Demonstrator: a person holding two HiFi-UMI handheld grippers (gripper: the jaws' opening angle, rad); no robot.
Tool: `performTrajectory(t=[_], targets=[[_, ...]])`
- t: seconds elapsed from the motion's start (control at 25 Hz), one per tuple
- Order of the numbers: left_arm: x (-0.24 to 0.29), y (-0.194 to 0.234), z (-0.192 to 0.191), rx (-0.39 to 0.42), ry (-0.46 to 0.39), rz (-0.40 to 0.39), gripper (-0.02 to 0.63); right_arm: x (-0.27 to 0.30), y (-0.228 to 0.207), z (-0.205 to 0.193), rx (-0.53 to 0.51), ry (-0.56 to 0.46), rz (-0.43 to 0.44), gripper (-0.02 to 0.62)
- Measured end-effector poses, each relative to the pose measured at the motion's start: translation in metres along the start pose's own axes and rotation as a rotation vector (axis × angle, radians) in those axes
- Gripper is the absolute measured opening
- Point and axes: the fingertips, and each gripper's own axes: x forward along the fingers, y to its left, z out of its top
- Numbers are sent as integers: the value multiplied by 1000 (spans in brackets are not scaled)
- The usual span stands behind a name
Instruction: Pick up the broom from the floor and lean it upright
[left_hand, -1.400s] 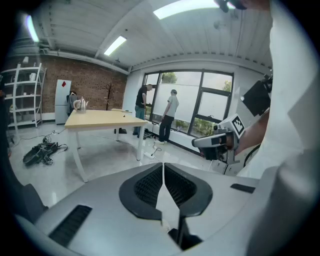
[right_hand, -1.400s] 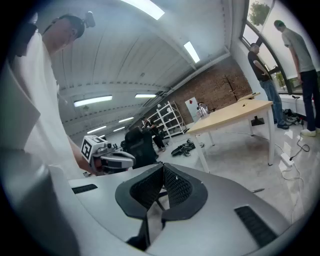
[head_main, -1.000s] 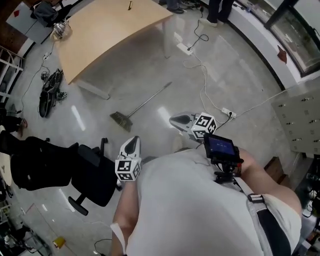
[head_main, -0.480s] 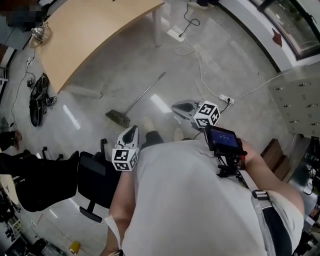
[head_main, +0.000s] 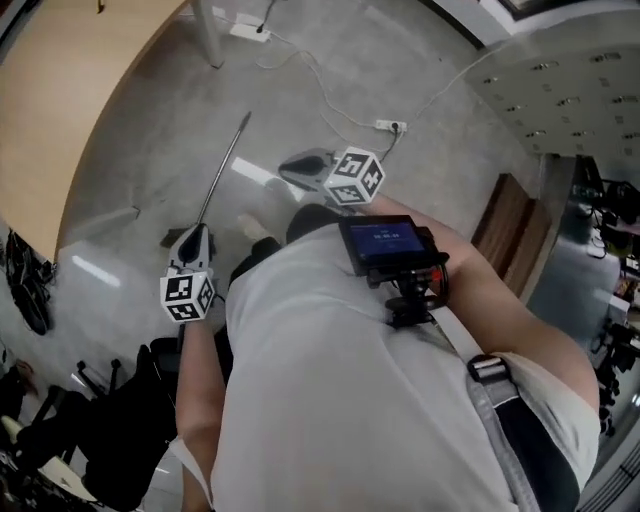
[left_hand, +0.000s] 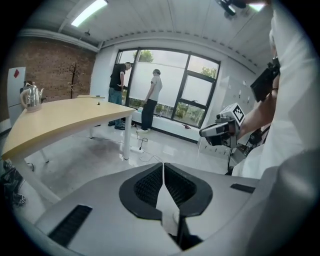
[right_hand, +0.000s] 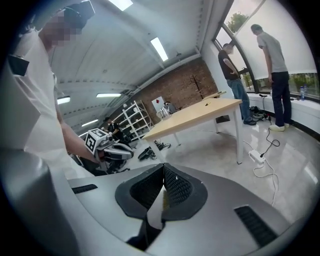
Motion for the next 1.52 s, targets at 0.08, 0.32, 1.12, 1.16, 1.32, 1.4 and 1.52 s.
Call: performTrajectory(t=[0.08, 0.32, 1.12, 1.16, 1.32, 1.4, 1.52], targets=[[5, 5, 6, -2, 15, 2, 17, 2, -1, 3, 12, -3, 6, 15], [54, 9, -10, -37, 136, -35, 17, 9, -44, -24, 76, 23, 7, 15], [145, 44, -101, -65, 370, -29, 17, 70, -122, -85, 178, 103, 154, 15], [153, 45, -107, -83, 372, -11, 17, 69, -127, -88, 171, 112, 162, 15], [185, 35, -149, -74, 437, -19, 11, 62, -141, -123, 180, 129, 177, 15], [202, 47, -165, -41, 476, -31, 8, 74, -156, -141, 195, 131, 162, 15], [224, 61, -181, 3, 521, -47, 8, 85, -175, -165, 210, 154, 138, 15]])
